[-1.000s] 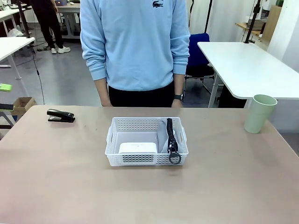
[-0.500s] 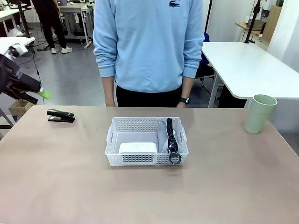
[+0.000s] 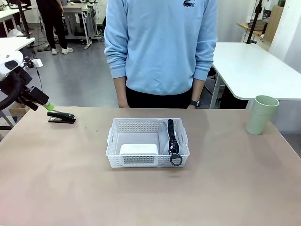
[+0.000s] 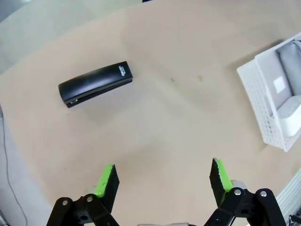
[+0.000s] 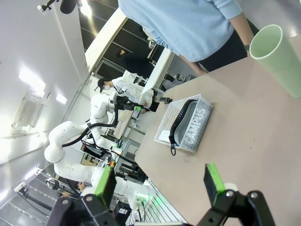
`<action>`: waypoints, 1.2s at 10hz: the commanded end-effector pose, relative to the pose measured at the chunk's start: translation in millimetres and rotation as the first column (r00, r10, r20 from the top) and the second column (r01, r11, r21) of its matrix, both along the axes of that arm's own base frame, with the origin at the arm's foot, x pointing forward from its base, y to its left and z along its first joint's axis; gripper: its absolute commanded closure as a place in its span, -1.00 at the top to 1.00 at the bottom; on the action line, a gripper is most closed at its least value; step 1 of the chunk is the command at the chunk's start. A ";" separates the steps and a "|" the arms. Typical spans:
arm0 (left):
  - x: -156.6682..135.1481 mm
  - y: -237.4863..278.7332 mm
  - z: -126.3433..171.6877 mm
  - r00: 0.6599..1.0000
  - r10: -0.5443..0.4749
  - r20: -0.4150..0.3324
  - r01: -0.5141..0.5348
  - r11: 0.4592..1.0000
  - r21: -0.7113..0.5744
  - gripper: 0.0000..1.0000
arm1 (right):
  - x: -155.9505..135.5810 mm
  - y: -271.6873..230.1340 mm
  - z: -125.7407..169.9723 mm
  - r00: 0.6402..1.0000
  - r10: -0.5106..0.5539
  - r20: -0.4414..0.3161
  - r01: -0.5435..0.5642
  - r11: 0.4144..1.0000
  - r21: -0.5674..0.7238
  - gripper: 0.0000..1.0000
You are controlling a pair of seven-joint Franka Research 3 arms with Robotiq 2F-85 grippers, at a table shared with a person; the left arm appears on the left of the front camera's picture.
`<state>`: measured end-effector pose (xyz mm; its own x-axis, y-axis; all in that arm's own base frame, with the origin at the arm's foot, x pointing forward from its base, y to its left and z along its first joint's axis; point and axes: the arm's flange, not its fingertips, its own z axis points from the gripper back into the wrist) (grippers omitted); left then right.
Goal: Efficiently arrange items inside the basket to fit them all.
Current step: Pick up the Stapler and place it inside the Organizing basket.
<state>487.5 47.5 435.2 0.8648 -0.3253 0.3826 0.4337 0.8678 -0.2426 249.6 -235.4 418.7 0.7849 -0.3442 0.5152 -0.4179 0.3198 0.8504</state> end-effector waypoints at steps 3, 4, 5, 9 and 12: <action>-9.7 -1.4 6.7 0.999 -0.036 0.014 0.037 0.999 -0.020 1.00 | 2.5 -0.4 3.0 0.999 -0.007 0.036 0.006 1.000 0.011 1.00; -3.7 -5.3 8.2 1.000 -0.017 0.008 0.017 1.000 -0.008 1.00 | 2.5 -0.4 3.0 0.999 -0.007 0.036 0.006 1.000 0.011 1.00; 13.0 -7.4 15.1 0.986 -0.130 0.107 0.122 0.990 0.077 1.00 | 2.5 -0.4 3.0 0.999 -0.007 0.036 0.006 1.000 0.011 1.00; 57.4 -14.4 5.2 0.684 -0.729 0.035 0.575 0.568 0.588 1.00 | 2.5 -0.4 3.0 0.999 -0.007 0.036 0.006 1.000 0.011 1.00; 73.0 1.3 -5.1 0.421 -0.879 -0.223 0.767 0.214 0.605 1.00 | 2.5 -0.4 3.0 0.999 -0.007 0.036 0.006 1.000 0.011 1.00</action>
<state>556.3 37.6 423.4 0.0683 -0.9973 -0.0274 0.9749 0.0609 0.2142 249.6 -235.3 418.7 0.7851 -0.3438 0.5152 -0.4180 0.3198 0.8503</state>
